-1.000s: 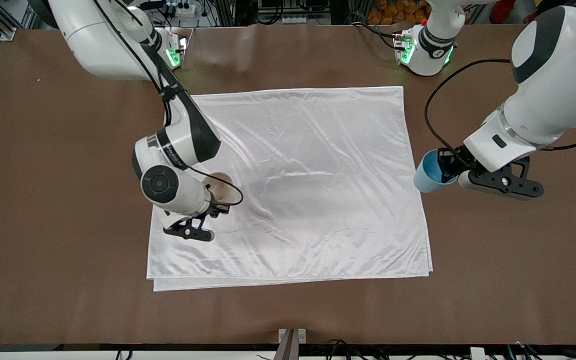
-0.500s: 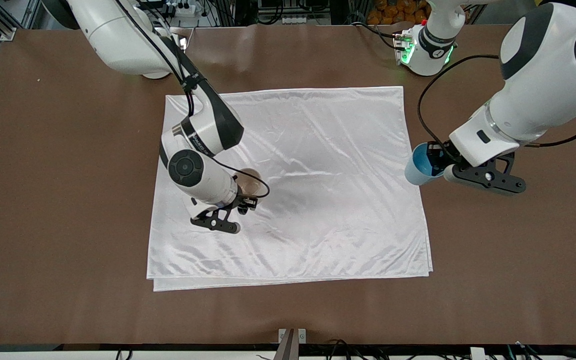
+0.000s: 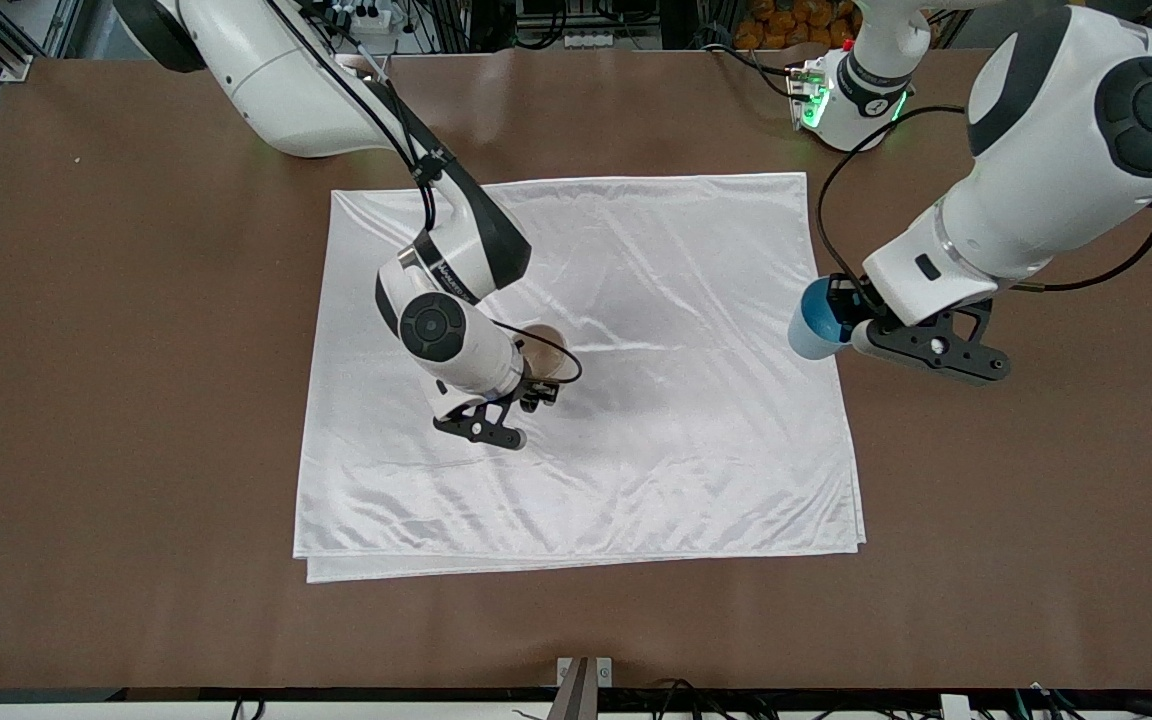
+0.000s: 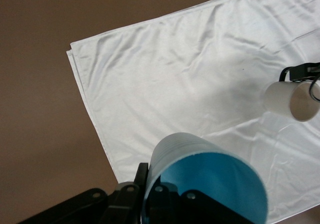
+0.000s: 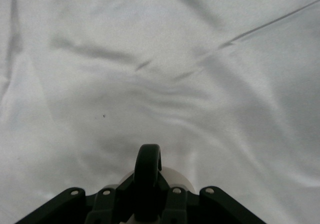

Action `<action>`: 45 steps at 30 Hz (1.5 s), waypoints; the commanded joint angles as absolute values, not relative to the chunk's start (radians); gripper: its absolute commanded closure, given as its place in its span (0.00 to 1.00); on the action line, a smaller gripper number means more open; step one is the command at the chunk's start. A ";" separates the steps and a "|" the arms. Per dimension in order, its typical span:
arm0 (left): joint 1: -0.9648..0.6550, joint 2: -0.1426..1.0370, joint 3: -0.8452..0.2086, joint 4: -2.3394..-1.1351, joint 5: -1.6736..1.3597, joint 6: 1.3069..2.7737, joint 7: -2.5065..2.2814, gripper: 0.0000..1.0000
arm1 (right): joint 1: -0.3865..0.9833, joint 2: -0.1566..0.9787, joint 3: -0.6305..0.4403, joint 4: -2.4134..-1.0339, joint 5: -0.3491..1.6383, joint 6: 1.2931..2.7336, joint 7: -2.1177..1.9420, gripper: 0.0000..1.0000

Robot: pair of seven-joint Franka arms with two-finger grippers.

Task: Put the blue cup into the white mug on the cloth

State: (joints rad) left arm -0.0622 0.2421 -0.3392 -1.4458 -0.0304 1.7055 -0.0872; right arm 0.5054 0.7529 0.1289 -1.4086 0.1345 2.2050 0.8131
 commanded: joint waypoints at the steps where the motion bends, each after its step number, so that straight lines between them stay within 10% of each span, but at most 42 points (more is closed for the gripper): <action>1: -0.104 0.253 -0.337 -1.443 0.000 1.694 -0.103 1.00 | 0.526 0.811 0.124 -1.382 0.152 2.266 0.853 1.00; 11: -0.159 0.287 -0.337 -1.442 0.000 1.694 -0.189 1.00 | 0.534 0.836 0.123 -1.382 0.152 2.293 0.854 0.92; 15: -0.204 0.304 -0.337 -1.440 -0.006 1.694 -0.264 1.00 | 0.534 0.836 0.121 -1.382 0.149 2.292 0.851 0.49; 17: -0.242 0.313 -0.337 -1.437 -0.006 1.700 -0.325 1.00 | 0.534 0.836 0.120 -1.382 0.144 2.292 0.850 0.03; 18: -0.259 0.321 -0.336 -1.433 -0.006 1.703 -0.354 1.00 | 0.535 0.835 0.120 -1.382 0.141 2.292 0.850 0.00; 45: -0.534 0.571 -0.321 -1.344 0.049 1.919 -0.751 1.00 | 0.358 0.798 0.104 -1.367 0.075 2.183 0.712 0.00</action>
State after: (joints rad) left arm -0.4811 0.5190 -0.3328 -1.3816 -0.0137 1.8814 -0.6786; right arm 0.3966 0.8182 0.0932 -1.3678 0.0970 2.2464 0.7601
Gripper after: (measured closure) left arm 0.960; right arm 0.000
